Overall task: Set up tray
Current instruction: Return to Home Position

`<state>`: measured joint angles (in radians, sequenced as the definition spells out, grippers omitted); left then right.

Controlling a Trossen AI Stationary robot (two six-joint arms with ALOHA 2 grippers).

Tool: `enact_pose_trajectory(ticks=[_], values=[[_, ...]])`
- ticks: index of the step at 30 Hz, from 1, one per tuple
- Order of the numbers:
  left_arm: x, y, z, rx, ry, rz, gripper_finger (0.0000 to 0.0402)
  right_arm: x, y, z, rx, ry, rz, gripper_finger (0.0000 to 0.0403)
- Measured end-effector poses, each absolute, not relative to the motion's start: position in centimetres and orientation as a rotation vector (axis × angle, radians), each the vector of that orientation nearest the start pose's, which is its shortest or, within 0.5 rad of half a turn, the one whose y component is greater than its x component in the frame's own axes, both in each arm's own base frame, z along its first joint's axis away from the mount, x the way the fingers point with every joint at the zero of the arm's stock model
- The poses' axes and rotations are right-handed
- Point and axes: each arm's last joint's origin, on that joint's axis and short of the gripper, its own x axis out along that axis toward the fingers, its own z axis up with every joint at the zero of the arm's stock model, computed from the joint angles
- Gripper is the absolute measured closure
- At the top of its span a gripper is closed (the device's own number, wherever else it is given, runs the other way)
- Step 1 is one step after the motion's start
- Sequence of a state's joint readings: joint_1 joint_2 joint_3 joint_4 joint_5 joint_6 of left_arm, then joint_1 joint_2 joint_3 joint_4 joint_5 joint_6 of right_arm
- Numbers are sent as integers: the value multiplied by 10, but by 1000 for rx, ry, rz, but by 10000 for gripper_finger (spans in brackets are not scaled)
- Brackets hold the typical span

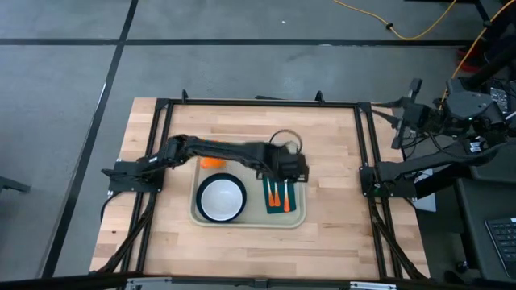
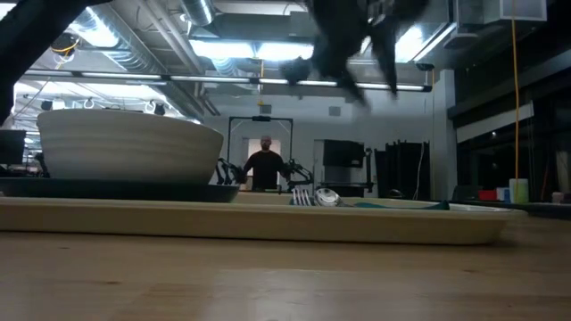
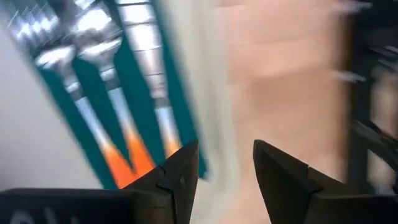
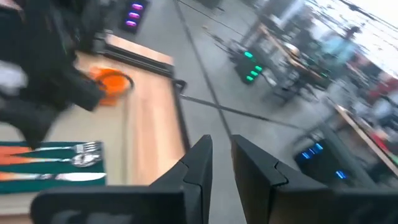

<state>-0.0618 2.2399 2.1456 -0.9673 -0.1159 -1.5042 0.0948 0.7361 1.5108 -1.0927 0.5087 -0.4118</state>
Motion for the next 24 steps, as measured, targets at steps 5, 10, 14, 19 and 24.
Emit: enact_pose_trajectory(ticks=[5, 10, 14, 19, 24], values=[[459, -13, 351, -1116, 762, 420, 256, 42, -12, 467, -490, 383, -424, 336], [413, 4, 435, -694, 616, 98, 256, 41, -12, 467, -492, 380, -424, 336], [357, 16, 486, -554, 498, 45, 256, 41, -12, 467, -492, 380, -425, 336], [253, 18, 538, -348, 402, 214, 256, 41, -15, 472, -478, 351, -553, 336], [134, 12, 572, -301, 213, 391, 254, 40, -17, 477, -458, 316, -670, 336]])
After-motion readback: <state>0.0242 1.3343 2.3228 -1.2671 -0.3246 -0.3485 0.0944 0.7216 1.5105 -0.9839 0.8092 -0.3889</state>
